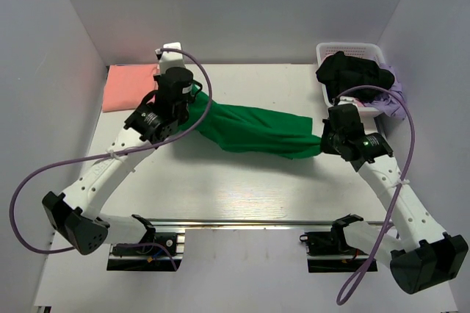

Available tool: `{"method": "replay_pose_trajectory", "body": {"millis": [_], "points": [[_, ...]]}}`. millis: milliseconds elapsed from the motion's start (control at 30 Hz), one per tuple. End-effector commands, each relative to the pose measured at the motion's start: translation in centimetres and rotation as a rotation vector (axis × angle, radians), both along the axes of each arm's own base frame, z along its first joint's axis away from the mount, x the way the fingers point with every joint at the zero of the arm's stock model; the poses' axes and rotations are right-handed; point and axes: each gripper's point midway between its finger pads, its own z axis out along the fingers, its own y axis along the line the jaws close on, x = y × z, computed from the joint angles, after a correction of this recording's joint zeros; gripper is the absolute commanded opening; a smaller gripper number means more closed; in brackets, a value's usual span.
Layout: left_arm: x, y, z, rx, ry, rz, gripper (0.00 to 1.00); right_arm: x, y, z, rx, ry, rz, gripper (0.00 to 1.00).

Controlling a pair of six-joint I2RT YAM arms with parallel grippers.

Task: Fold and stack the t-shirts
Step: Flatten out the tshirt

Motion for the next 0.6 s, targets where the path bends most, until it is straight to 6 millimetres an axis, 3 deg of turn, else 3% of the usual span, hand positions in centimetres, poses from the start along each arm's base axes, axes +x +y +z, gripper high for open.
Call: {"method": "replay_pose_trajectory", "body": {"millis": [0,67,133,200,233,267,300,333,367,400,433,500,533,567], "points": [[1.6,1.7,3.1,0.031,-0.095,0.082,0.00,1.2,-1.5,1.2,-0.088,-0.058,-0.012,0.00],[3.4,1.8,2.4,0.046,-0.077,0.089,0.00,2.6,0.3,1.3,-0.032,-0.104,0.056,0.00],[5.1,1.6,2.7,0.038,-0.093,0.084,0.00,4.0,0.8,0.5,-0.033,-0.111,0.073,0.00],[7.8,1.3,0.3,0.065,-0.043,0.076,0.00,5.6,1.0,-0.1,-0.042,-0.123,0.066,0.00],[9.0,1.3,0.8,0.057,-0.050,0.079,0.00,6.4,1.0,-0.9,-0.052,-0.099,0.064,0.00],[11.2,1.4,-1.9,0.078,0.004,0.082,0.00,7.4,0.9,-0.7,-0.060,-0.122,0.049,0.00],[12.3,1.5,-2.7,0.070,0.022,0.086,0.00,8.3,0.9,-1.6,-0.075,-0.098,0.049,0.00],[13.7,1.3,-2.2,0.054,0.011,0.077,0.00,9.1,0.4,-1.4,-0.081,-0.103,0.031,0.00],[14.7,1.5,-3.0,0.057,0.025,0.080,0.00,10.0,0.5,-3.3,-0.095,-0.054,0.025,0.00],[15.9,2.4,-3.7,0.055,0.031,0.097,0.00,11.4,0.8,-2.7,-0.083,-0.082,0.025,0.00],[17.8,2.0,-5.1,0.048,0.035,0.085,0.00,12.5,0.5,-2.0,-0.077,-0.101,0.016,0.00],[20.0,2.3,-5.2,0.033,0.023,0.066,0.00,14.7,1.1,-3.3,-0.047,-0.079,0.034,0.00],[21.4,1.5,-7.5,0.038,0.051,0.049,0.00,16.6,1.3,-4.0,-0.039,-0.059,0.036,0.00],[22.4,1.8,-8.1,0.039,0.050,0.044,0.00,17.2,1.2,-3.0,-0.027,-0.080,0.039,0.00]]}}
